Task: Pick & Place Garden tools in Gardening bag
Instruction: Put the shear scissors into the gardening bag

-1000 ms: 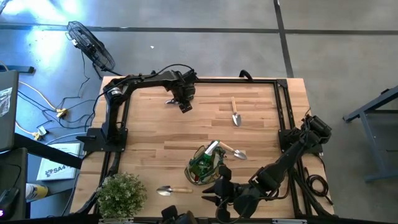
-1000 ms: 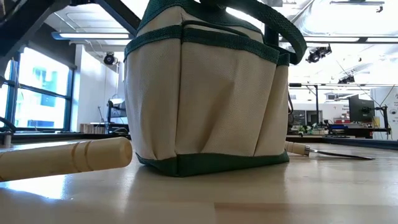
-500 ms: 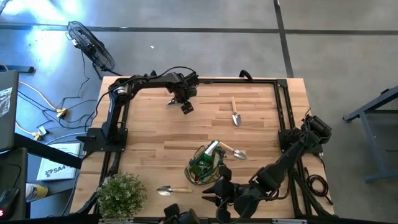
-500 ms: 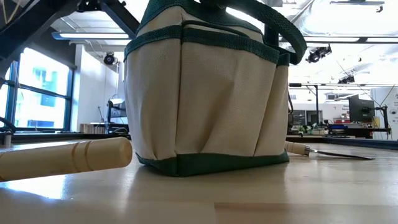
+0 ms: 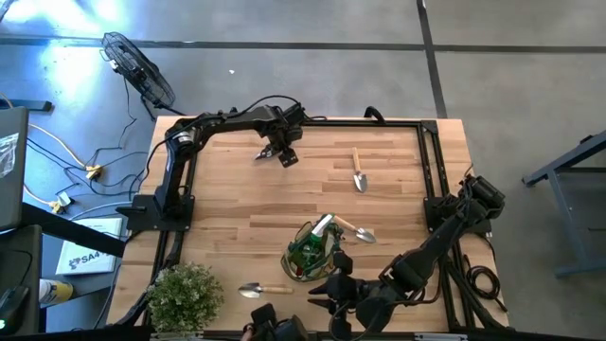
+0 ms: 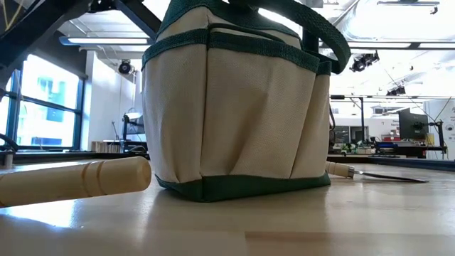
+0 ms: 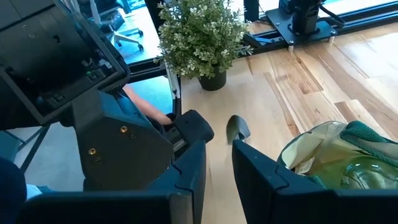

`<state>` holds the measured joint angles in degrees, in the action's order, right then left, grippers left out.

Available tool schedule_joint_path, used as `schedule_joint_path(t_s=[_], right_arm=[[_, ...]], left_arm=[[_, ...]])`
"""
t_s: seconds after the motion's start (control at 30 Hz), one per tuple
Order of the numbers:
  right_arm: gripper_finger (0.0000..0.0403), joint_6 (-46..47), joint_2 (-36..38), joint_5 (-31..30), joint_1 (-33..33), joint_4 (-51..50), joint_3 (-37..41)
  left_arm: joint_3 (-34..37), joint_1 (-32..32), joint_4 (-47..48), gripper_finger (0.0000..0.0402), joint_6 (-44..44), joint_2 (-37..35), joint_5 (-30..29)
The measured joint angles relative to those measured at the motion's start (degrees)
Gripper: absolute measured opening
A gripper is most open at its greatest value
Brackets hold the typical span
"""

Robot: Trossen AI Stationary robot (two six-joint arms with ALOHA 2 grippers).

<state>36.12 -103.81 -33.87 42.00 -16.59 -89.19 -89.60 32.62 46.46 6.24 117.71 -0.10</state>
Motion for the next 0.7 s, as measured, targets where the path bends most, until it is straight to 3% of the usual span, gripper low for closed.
schedule_joint_path(t_s=[0.7], right_arm=[[0.0069,1.11,0.00,0.11,0.00,-0.10,0.00]], left_arm=[[0.11,0.43,0.29,0.0252,-0.07,1.76,-3.84]])
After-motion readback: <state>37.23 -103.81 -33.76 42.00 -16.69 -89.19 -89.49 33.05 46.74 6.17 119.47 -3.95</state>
